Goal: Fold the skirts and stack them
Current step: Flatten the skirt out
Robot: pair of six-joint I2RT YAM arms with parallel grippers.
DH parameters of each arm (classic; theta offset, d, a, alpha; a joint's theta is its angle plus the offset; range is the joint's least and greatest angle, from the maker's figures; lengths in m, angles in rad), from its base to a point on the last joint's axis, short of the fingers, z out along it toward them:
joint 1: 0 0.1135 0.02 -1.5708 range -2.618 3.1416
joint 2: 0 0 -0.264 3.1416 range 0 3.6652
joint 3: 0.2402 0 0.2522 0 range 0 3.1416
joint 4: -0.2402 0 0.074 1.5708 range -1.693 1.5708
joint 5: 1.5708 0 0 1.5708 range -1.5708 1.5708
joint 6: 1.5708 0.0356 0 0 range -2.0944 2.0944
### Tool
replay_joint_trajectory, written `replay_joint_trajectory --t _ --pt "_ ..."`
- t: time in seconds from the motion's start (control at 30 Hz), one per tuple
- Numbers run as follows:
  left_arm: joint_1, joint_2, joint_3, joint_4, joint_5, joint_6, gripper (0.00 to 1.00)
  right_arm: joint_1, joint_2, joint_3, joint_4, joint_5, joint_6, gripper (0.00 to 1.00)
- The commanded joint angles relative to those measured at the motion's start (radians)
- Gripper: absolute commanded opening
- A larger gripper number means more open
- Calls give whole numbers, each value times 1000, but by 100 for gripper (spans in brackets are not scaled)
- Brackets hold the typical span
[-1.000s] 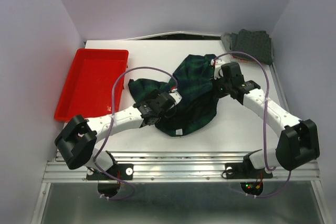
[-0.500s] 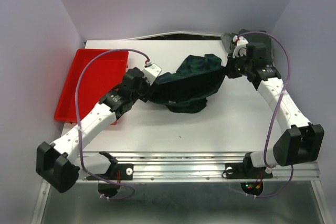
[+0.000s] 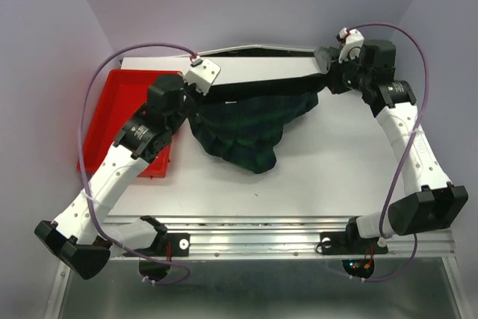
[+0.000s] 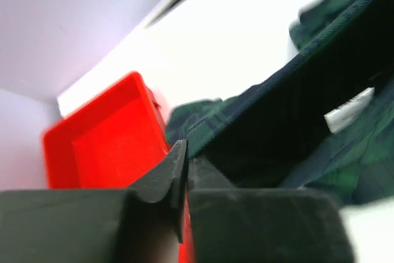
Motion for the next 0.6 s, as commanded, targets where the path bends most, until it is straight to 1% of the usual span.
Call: replay_joint_trajectory --t 0.0,0.03,0.13,0.23,0.27,0.4,0.43,0.5,0.53,0.57 --pt "42 -36 150 38 -130 15 0 -44 -19 154 50 217 -25 1" --pt "42 -33 187 46 -124 14 0 -44 -16 199 55 223 -9 1" --pt "42 -23 238 84 -113 11 0 -44 2 256 73 231 10 1" --pt "42 13 301 115 -110 6 0 -44 24 306 101 248 22 1" --pt "42 38 324 126 -113 11 0 -44 39 313 133 253 25 1" --pt "43 99 347 230 -124 40 0 -44 99 342 219 283 27 1" --pt "46 114 350 280 -124 55 0 -44 119 366 230 291 27 1" --pt "66 183 380 316 -113 61 0 -44 189 395 253 299 25 1" --pt "75 211 422 327 -105 57 0 -44 215 430 266 312 24 1" --pt "95 274 443 333 -85 52 0 -44 272 449 277 320 25 1"
